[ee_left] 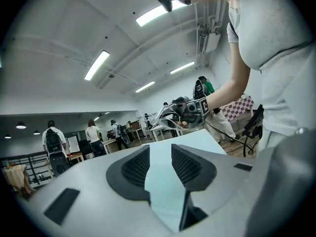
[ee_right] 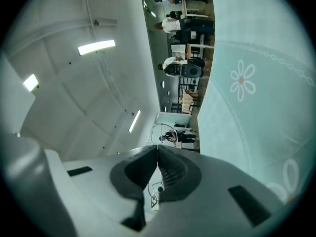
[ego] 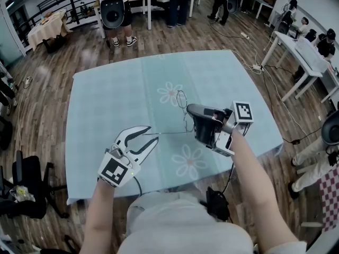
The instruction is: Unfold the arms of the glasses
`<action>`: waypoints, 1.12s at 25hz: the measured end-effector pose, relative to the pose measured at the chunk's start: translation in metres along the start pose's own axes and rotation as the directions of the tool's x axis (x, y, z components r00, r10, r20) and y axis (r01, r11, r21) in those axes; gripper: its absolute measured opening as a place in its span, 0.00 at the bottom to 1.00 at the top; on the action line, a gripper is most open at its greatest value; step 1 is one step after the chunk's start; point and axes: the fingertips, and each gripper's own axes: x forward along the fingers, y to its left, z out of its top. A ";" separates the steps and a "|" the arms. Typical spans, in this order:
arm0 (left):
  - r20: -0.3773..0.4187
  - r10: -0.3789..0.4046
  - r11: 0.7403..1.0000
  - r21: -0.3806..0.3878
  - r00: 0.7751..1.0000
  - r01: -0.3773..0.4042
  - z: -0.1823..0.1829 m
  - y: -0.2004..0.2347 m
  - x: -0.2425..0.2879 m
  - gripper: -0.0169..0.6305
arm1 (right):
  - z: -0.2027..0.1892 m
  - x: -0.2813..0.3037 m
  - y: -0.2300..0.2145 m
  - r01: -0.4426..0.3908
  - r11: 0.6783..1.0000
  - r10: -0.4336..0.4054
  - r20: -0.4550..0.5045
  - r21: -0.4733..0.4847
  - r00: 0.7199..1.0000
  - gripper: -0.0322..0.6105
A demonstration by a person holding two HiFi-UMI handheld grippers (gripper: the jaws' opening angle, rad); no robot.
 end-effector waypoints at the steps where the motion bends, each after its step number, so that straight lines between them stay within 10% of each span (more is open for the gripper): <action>1: 0.008 0.001 1.000 -0.004 1.000 -0.001 0.001 -0.001 0.002 0.25 | -0.001 0.001 -0.001 -0.009 1.000 0.009 0.008 0.009 1.000 0.07; 28: 0.113 -0.004 0.996 -0.089 0.994 0.015 0.027 -0.042 0.057 0.26 | -0.005 0.003 -0.007 -0.117 0.986 0.104 0.111 0.116 0.988 0.07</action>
